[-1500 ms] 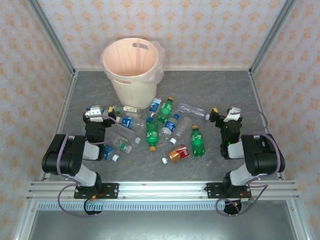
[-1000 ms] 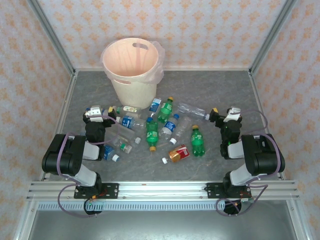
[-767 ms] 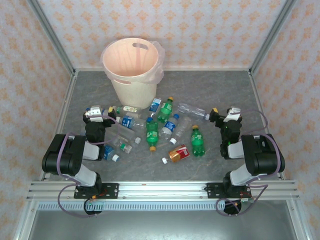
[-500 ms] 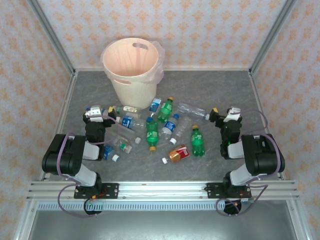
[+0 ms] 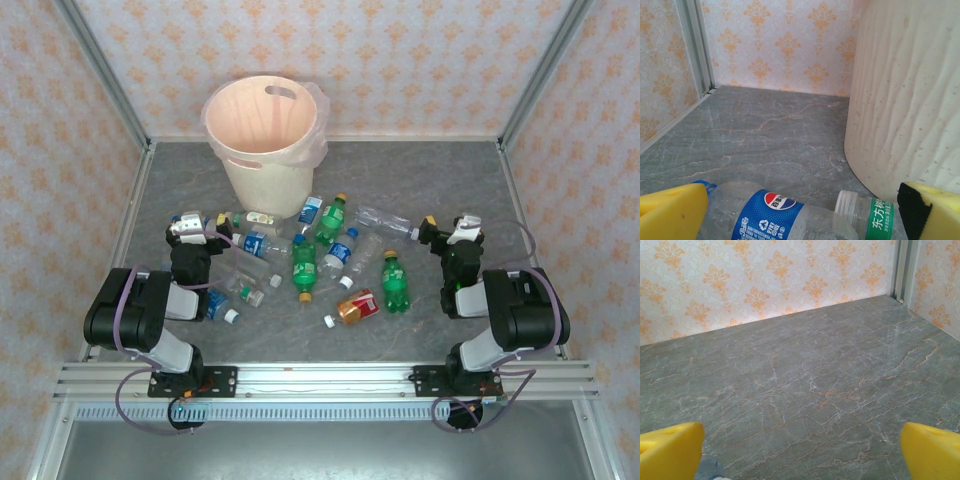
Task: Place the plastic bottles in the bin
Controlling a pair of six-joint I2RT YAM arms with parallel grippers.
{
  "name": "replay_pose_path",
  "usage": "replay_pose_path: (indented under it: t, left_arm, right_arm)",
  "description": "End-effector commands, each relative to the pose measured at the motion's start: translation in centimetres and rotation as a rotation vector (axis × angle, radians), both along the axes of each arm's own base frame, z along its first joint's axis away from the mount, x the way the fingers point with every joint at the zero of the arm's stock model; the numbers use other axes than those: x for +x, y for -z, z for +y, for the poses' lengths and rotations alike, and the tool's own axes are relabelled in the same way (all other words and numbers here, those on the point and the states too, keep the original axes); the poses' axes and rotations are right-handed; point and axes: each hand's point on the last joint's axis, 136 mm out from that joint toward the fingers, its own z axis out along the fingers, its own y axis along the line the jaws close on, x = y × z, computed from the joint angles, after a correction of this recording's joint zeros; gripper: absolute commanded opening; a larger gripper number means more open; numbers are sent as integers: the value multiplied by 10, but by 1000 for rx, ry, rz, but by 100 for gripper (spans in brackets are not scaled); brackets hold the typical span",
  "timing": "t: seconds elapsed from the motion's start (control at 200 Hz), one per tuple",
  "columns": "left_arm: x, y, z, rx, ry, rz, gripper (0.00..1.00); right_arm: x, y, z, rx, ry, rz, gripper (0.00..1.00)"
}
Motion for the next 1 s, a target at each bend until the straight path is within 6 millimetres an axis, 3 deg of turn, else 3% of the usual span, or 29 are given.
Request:
replay_pose_path:
  t: [0.0,0.26,0.335,0.405,0.445,0.516,0.596,0.731,0.996]
  left_arm:
    - [0,-8,8,-22,-44,-26,99]
    - [-10,-48,42,-96,-263,-51,99]
    - [-9,-59,54,-170,-349,-27,99]
    - [-11,-70,65,-273,-448,-4,99]
    - [-14,-71,67,-321,-485,33,99]
    - [-12,-82,58,-370,-434,56,99]
    - [-9,-88,43,-442,-345,68,99]
    - [-9,-91,25,-549,-265,103,99]
    - [-24,-60,5,-649,-223,276,99]
  right_arm:
    - [4,-13,1,-12,-13,-39,100]
    - [2,-50,-11,27,74,-47,99]
    - [1,-65,-21,120,149,-61,100]
    - [3,-66,-29,216,221,1,100]
    - [3,-79,-34,287,272,0,100]
    - [5,-85,-35,325,301,60,100]
    - [0,-77,-41,416,383,144,100]
    - [7,-81,-14,442,220,210,100]
    - [3,-95,18,509,40,216,100]
